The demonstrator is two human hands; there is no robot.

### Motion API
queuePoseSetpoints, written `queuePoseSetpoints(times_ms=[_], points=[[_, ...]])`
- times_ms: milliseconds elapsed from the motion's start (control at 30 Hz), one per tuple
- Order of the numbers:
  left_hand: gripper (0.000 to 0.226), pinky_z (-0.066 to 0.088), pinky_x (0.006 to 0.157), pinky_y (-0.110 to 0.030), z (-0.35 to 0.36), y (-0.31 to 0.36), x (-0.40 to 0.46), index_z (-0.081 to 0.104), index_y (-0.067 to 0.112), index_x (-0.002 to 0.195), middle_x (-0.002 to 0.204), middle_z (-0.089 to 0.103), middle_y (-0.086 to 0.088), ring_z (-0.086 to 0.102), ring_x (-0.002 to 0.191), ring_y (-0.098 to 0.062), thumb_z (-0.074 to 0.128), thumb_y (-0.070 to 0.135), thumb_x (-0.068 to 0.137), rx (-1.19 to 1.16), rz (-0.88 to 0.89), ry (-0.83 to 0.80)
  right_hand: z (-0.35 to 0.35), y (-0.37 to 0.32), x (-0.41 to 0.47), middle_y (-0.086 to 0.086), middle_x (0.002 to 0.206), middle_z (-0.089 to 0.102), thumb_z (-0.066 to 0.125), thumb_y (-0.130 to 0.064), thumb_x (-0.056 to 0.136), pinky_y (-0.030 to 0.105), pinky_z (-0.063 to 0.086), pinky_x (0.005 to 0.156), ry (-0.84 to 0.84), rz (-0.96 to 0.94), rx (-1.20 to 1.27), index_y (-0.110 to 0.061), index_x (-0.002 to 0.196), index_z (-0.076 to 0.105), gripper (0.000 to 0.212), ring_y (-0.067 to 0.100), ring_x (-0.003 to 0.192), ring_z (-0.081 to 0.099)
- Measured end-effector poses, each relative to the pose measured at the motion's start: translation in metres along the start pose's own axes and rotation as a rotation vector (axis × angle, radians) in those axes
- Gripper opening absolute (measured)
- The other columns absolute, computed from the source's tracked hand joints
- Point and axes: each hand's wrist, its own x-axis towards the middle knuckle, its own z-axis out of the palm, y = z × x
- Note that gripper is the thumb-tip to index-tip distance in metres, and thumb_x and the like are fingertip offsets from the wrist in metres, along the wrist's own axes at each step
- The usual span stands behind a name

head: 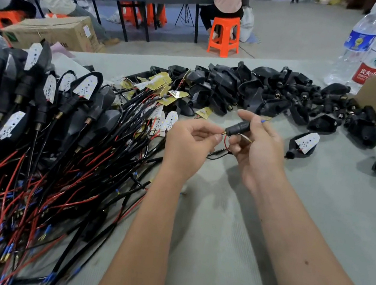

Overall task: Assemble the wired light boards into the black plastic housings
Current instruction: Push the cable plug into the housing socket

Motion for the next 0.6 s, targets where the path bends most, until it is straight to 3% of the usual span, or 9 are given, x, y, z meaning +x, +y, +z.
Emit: queuePoseSetpoints(times_ms=[133,400,533,600], points=[[0.028,0.06,0.075,-0.031,-0.0027,-0.0017,-0.003,0.078,0.026,0.082,0.073,0.074,0.007,0.07,0.072,-0.012,0.077,-0.001,0.085,0.066,-0.01,-0.011,-0.0002,0.0011,-0.0025,0.001,0.061,0.063,0.043,-0.025,0.111,0.022,0.043,0.047,-0.015,-0.003,-0.008,-0.011,0.108,0.072,0.032,0.014,0.053,0.057],[0.028,0.057,0.067,-0.023,-0.0059,-0.0022,-0.0041,0.077,0.027,0.078,0.066,0.072,0.007,0.068,0.066,-0.008,0.078,0.0,0.084,0.101,-0.034,-0.012,-0.0002,0.0019,-0.0027,0.002,0.063,0.062,0.044,-0.023,0.111,0.023,0.044,0.049,-0.045,-0.008,-0.091,-0.013,0.108,0.072,0.03,0.014,0.052,0.055],[0.022,0.06,0.068,-0.033,-0.0017,-0.0001,-0.006,0.077,0.023,0.078,0.069,0.073,-0.002,0.067,0.065,-0.013,0.079,0.002,0.085,0.088,-0.046,0.035,-0.001,-0.0007,-0.002,0.008,0.073,0.061,0.042,-0.021,0.111,0.023,0.042,0.048,-0.026,-0.013,-0.107,-0.011,0.107,0.072,0.031,0.013,0.053,0.054],[0.02,0.058,0.064,-0.029,0.0004,0.0008,-0.0057,0.076,0.02,0.079,0.072,0.073,-0.008,0.066,0.063,-0.012,0.077,0.002,0.086,0.055,-0.051,0.054,-0.001,-0.0014,-0.0011,0.011,0.077,0.061,0.041,-0.02,0.112,0.023,0.041,0.047,-0.024,-0.009,-0.101,-0.011,0.107,0.071,0.032,0.013,0.053,0.054]])
